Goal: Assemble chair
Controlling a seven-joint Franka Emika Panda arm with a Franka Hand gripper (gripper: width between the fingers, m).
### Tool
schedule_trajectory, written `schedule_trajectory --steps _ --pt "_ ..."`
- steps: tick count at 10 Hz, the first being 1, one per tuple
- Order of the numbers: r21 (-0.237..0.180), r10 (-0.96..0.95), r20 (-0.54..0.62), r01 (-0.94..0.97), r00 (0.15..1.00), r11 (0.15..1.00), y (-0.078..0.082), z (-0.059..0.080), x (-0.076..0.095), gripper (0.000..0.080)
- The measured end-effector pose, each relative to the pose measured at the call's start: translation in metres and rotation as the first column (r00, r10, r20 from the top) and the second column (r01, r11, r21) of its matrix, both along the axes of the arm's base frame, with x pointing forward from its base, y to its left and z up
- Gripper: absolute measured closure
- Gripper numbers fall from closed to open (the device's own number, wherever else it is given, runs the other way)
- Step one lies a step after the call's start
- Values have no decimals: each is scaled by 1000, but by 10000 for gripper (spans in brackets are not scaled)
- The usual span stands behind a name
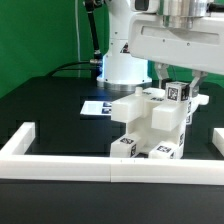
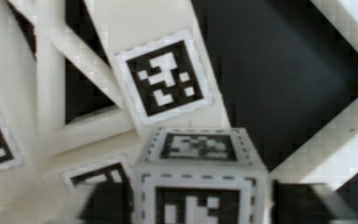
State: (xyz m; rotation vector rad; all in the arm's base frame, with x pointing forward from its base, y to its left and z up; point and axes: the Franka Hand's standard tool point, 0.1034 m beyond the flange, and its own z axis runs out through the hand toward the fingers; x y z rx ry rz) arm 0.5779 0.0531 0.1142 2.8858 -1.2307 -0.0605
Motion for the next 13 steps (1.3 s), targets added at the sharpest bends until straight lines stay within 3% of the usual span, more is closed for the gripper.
schedule_trajectory --steps 1,2,7,9,13 --pt "0 50 1 -50 999 999 1 1 0 262" --pt "1 70 2 -70 998 998 4 1 0 175" --pt "8 416 15 -416 909 909 2 0 0 150" --pt "-8 611 24 -611 791 791 1 -2 -1 150" --pt "-12 831 30 -831 555 556 1 -2 -2 150"
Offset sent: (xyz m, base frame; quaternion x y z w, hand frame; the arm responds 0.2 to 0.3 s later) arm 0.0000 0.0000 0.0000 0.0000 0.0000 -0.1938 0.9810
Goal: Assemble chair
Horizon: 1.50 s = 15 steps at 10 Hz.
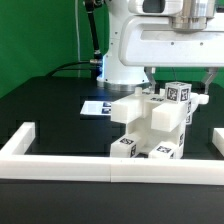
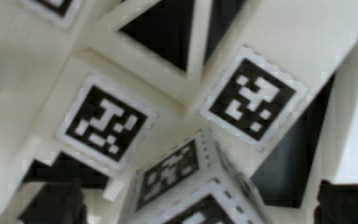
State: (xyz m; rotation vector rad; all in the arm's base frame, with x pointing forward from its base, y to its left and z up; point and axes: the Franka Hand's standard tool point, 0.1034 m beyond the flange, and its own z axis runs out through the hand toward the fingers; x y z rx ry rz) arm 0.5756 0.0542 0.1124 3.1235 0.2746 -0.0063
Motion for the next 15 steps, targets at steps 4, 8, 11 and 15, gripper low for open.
schedule_trajectory --steps 4,8,11,15 --pt "-6 249 -4 -249 969 969 -6 0 0 150" --pt "-6 273 -6 -273 962 962 -7 -1 0 361" --pt "-6 200 -5 -200 980 980 -7 -1 0 515" --pt "-8 -61 -2 61 998 998 -7 -2 0 514"
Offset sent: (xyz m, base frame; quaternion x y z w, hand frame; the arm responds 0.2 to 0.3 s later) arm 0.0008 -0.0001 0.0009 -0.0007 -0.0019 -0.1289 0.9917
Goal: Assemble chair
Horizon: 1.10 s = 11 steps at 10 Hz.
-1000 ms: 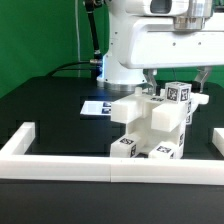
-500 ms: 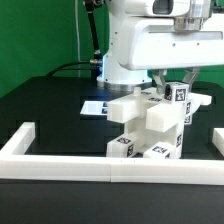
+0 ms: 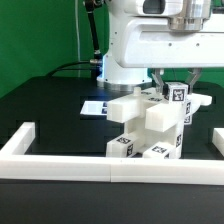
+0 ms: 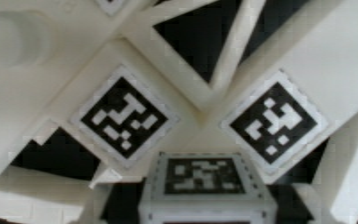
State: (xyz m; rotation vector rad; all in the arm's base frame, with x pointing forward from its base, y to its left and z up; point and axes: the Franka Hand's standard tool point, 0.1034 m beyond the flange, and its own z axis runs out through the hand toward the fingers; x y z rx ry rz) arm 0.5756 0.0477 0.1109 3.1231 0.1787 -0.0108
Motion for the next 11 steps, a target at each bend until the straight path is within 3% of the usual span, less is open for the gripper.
schedule_trajectory --steps 5,8,11 --pt "0 -307 4 307 952 952 1 0 0 514" --pt "2 -474 6 474 881 881 2 0 0 514" --pt "9 -657 3 657 754 754 4 0 0 512"
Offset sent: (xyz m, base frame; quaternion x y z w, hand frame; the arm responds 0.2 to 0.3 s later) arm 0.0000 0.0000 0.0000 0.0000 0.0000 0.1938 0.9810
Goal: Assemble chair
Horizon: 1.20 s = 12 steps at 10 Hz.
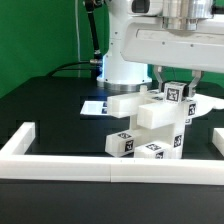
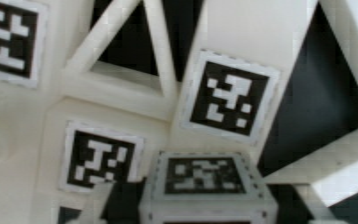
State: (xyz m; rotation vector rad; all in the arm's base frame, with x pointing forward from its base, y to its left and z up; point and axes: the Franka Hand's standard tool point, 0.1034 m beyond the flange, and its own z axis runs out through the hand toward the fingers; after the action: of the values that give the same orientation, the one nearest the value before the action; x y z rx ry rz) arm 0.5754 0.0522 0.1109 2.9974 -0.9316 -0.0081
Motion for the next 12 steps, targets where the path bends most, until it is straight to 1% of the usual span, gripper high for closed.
schedule_trajectory --steps 1,2,3,4,5,6,7,8,9,12 --pt "1 -50 0 50 999 999 0 0 0 512" --pt "7 -144 -1 144 990 990 2 0 0 512" --pt "8 -143 -1 143 990 990 2 0 0 512" --pt "8 -123 -2 123 992 992 2 -1 0 389" --pt "8 -93 -1 93 996 996 2 -1 0 247" --pt "8 -84 -1 84 996 996 2 -1 0 169" --pt "7 -51 -1 51 999 999 3 0 0 169" --pt "2 100 1 -100 995 995 3 0 0 154" --pt "-2 206 4 -206 979 979 4 0 1 154" --pt "-15 511 20 -511 859 859 3 -1 5 151"
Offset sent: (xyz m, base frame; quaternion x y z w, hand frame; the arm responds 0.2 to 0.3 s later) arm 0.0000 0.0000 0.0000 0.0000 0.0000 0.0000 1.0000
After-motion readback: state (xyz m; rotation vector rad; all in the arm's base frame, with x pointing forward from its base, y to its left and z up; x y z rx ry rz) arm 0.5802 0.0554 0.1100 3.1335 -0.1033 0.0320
